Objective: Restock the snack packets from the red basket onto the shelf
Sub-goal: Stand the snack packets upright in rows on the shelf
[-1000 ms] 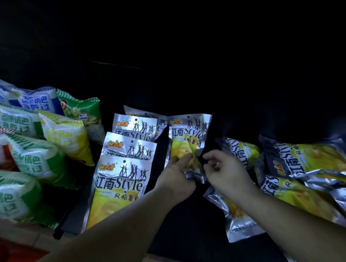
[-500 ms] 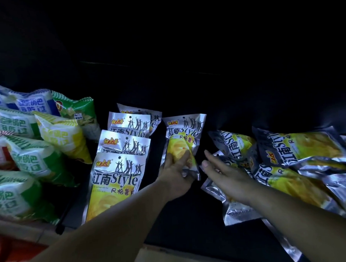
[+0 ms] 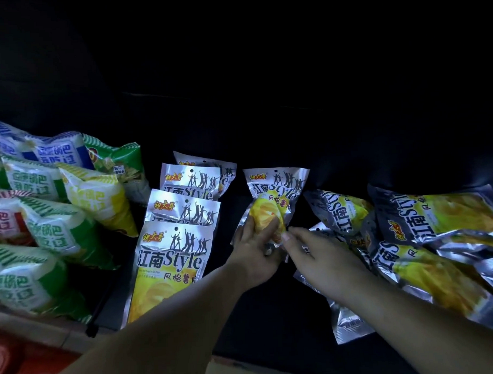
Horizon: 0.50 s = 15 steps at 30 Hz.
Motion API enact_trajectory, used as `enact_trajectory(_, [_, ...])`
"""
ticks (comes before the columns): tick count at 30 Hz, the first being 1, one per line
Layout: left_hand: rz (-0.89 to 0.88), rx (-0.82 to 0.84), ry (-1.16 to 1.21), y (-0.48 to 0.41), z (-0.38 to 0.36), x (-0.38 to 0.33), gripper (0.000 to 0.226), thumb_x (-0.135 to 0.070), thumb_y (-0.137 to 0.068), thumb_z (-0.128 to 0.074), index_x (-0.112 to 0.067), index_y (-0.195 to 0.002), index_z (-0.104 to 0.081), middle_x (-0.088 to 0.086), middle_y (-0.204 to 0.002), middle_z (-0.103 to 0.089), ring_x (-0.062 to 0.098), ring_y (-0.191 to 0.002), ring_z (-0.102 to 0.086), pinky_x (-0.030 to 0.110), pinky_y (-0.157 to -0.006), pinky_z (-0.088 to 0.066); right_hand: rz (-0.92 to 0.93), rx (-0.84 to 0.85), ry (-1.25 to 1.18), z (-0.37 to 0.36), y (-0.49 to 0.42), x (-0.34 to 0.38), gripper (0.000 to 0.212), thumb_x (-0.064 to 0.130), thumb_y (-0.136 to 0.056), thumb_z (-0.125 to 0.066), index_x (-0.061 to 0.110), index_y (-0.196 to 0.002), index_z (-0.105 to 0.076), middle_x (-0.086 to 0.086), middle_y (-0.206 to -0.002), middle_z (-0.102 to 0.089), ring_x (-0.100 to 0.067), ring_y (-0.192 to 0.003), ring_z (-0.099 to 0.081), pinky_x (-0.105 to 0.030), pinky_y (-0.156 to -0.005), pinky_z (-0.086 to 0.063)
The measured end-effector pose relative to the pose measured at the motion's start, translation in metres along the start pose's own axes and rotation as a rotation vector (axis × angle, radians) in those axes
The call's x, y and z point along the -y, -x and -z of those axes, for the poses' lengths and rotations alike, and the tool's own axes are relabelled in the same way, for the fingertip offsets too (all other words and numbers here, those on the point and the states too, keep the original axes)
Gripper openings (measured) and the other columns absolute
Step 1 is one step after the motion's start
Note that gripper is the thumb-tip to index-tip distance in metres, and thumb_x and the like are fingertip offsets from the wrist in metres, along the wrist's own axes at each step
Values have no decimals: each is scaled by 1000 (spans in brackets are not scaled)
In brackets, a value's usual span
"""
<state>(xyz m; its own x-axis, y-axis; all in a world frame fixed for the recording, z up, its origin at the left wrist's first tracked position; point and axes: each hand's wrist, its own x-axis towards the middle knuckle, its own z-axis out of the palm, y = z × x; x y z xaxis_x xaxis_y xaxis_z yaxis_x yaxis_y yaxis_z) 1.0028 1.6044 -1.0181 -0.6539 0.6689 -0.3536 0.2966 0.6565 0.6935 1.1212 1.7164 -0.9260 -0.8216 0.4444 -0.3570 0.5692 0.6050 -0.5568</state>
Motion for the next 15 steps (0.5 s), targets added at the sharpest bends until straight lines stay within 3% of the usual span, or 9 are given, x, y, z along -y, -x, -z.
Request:
enact_trajectory(3, [-38,-102,-2,2,-1,8,66,-51,-92,-56,-56,-152,-29,-2,-171,-2,27,-156,1,50,-124,-24,10,-23,-22,-3,-4,5,45,61,-100,-37,46,-142,-44,11,-134,-60,-16,-122,-58,-38,-98,-49])
enact_trajectory(6, [-29,-133,-12,10,3,6,69,-47,-91,-57,-50,-154,-30,-1,-171,-7,28,-155,-5,47,-123,-28,5,-26,-56,-3,-6,7,45,52,-101,-46,40,-144,-46,6,-137,-59,-17,-124,-58,-39,-101,-49])
enact_trajectory(8, [-17,-131,1,17,8,0,69,-37,-94,-60,-44,-156,-30,1,-170,-10,27,-155,-8,40,-123,-27,4,-33,-83,0,-4,7,42,50,-99,-50,40,-140,-51,6,-130,-63,-16,-118,-62,-40,-99,-52])
enact_trajectory(10, [-14,-158,-4,25,14,-8,67,-31,-93,-61,-38,-155,-35,0,-166,-20,25,-152,-20,36,-118,-31,1,-22,-132,8,1,9,28,44,-98,-55,40,-126,-59,10,-111,-67,-13,-100,-70,-37,-91,-56])
enact_trajectory(13, [23,-214,178,32,12,-27,49,-29,-94,-63,-31,-142,-56,0,-139,-56,22,-124,-59,30,-101,-49,-1,-3,-145,29,17,14,17,33,-99,-59,39,-115,-62,14,-93,-66,-9,-85,-70,-30,-84,-57])
enact_trajectory(15, [74,-183,415,39,4,-49,35,-33,-94,-66,-29,-129,-67,-2,-115,-72,19,-104,-68,35,-93,-56,-19,-31,-122,44,30,10,19,33,-97,-61,36,-115,-65,16,-90,-65,-7,-87,-67,-28,-82,-55])
